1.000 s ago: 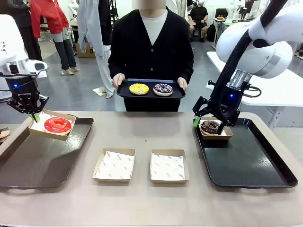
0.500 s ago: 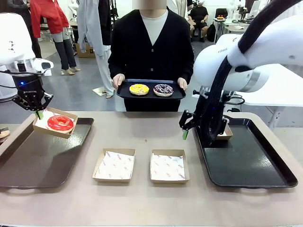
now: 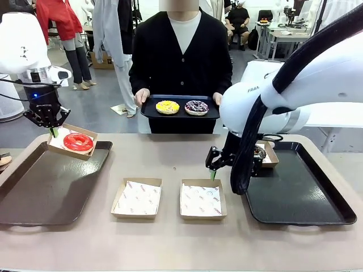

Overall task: Individually package the donuts and arrange them on the tray.
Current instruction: Place the picked Paper togo box on the Handle tray while simultaneously picking up another Paper togo box from the table with the other hand.

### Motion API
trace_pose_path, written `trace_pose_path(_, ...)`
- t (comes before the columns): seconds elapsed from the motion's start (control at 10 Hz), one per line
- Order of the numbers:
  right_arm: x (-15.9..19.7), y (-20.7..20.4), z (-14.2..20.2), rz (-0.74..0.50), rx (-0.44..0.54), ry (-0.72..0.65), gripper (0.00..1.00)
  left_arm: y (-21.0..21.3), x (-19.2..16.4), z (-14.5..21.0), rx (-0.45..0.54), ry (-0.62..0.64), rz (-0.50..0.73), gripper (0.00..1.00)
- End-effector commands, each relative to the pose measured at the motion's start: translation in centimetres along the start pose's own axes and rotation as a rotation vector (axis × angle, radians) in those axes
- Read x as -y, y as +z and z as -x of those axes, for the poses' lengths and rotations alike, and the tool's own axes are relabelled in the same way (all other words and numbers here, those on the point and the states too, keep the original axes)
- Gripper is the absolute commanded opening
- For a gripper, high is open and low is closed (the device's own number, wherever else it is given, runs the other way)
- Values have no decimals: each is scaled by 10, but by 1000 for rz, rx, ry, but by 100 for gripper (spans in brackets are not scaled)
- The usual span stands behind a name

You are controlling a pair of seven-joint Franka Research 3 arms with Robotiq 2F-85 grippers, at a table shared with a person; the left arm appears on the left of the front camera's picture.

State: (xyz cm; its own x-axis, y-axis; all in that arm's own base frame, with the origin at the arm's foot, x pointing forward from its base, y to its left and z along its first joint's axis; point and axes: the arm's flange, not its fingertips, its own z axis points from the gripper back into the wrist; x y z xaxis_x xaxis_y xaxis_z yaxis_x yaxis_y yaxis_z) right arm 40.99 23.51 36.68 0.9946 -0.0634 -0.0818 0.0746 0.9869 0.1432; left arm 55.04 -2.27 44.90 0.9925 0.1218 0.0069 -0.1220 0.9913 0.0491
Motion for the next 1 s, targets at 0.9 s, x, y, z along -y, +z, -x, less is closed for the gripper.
trace_pose_path(0.9,-17,-37,-7,9,-47,-61,100,-48,14,-29,-23,-211,28,1)
